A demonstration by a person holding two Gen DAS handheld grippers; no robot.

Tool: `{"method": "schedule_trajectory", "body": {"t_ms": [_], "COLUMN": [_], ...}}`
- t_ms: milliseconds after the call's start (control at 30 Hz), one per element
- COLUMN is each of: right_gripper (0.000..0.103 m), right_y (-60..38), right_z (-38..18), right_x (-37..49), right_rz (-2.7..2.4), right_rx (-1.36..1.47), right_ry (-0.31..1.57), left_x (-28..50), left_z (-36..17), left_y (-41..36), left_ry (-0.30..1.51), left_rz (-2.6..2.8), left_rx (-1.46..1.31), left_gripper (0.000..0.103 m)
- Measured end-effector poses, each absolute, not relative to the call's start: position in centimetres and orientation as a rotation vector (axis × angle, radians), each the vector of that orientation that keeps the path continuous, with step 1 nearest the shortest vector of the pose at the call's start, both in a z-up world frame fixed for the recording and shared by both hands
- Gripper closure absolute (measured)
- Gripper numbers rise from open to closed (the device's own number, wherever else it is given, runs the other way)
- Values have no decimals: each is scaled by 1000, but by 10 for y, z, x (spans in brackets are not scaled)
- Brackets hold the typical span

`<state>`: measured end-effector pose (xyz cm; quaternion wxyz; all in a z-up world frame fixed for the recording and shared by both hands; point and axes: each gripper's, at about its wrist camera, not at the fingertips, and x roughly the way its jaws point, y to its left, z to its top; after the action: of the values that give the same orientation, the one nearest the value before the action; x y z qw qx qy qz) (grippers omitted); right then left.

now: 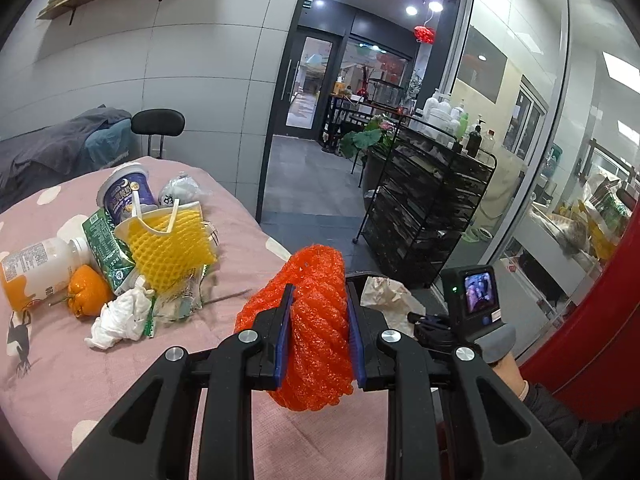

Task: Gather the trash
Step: 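Carry the paper bag to the bin and open the right tool, then lower the orange mesh net into the bin and open the left tool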

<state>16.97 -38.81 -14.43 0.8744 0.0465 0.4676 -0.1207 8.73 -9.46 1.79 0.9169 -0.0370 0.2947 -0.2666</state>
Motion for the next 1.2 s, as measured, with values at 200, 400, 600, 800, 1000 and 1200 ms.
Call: {"method": "schedule_trajectory", "body": {"t_ms": [200,400,600,800,1000,1200], "right_gripper": [92,17,17,17,16,13], "right_y": [-396,-401,-405,-411,-420,-440], "right_z": [-182,-182,-165,-138,-114,-102], "right_x": [181,167,150,129,111,95], "right_rz": [-288,-354,-361,-377,-414,-494], "right_rx": [152,192,235,255,265,281], "right_ry": [1070,1014,980,909,850,806], "left_x": [91,93,95,101,112,122], "left_z": [17,18,23,17,4,-16], "left_y": [-105,-114,-133,-162,-200,-237], "left_ry": [623,627,623,657,717,798], "left_rz": [-568,-592,-647,-753,-847,-864], "left_rx": [-66,-53,-38,-39,-25,25], "left_gripper": [79,79,79,79,79,79]}}
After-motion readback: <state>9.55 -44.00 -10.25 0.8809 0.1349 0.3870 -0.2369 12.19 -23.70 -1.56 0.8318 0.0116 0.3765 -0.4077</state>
